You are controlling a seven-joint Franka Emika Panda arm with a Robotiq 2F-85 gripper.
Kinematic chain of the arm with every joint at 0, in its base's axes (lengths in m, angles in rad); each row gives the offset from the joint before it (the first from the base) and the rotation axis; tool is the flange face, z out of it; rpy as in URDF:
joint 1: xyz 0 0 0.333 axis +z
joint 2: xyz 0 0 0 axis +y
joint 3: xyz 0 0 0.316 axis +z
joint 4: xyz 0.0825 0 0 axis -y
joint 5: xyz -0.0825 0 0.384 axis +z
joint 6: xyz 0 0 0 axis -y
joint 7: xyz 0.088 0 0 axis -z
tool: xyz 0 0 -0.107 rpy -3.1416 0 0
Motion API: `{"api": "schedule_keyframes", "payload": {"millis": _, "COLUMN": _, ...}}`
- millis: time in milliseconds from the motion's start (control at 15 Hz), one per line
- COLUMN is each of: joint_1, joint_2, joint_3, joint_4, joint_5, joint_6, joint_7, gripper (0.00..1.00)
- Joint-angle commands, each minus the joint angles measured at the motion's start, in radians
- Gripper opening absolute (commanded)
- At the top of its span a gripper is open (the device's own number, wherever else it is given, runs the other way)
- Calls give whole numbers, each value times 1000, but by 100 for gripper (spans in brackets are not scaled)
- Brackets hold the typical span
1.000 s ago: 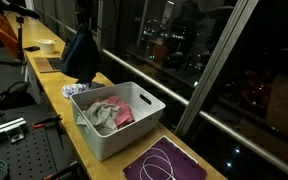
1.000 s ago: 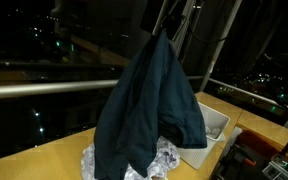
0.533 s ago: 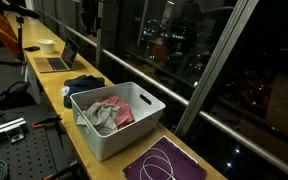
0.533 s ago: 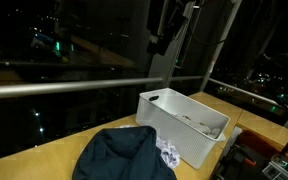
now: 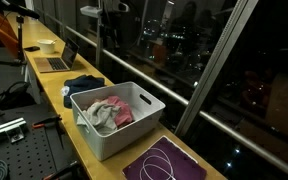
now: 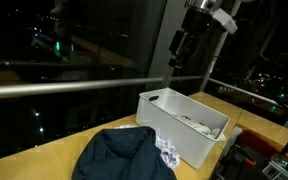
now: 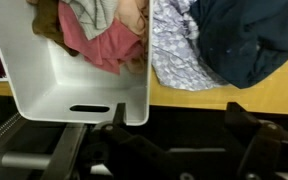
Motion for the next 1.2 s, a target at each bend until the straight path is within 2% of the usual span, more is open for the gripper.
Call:
{"api": "schedule_keyframes", "payload": {"millis": 0, "joint_1": -37, "joint_2": -2, "joint_3": -39, "joint_4": -154, "joint_5": -5, "joint_6": 155, "joint_7": -42, "gripper": 100}}
{"api": "schedule_keyframes", "payload": {"millis": 200, "joint_1": -46, "joint_2": 59, "joint_3": -62, "joint_4": -233, "joint_5": -40, "joint_6": 264, "joint_7": -35, "gripper": 100}}
{"api": "schedule_keyframes", "payload": {"millis": 533, "joint_1": -55, "joint_2": 145, "joint_3": -116, "joint_4": -326, "joint_5": -83, "joint_6": 381, "joint_7": -38, "gripper": 100}}
{"api": "schedule_keyframes", "payload": {"millis": 867, "joint_1": -58, "joint_2": 199, "joint_3": -169, "joint_4": -391, "joint_5": -88, "joint_6": 453, "joint_7": -41, "gripper": 100}}
{"api": "schedule_keyframes", "payload": {"millis": 1133, "joint_1": -43, "joint_2": 252, "joint_3": -170, "joint_4": -378, "joint_5": -74, "joint_6": 467, "joint_7": -39, "gripper": 100}}
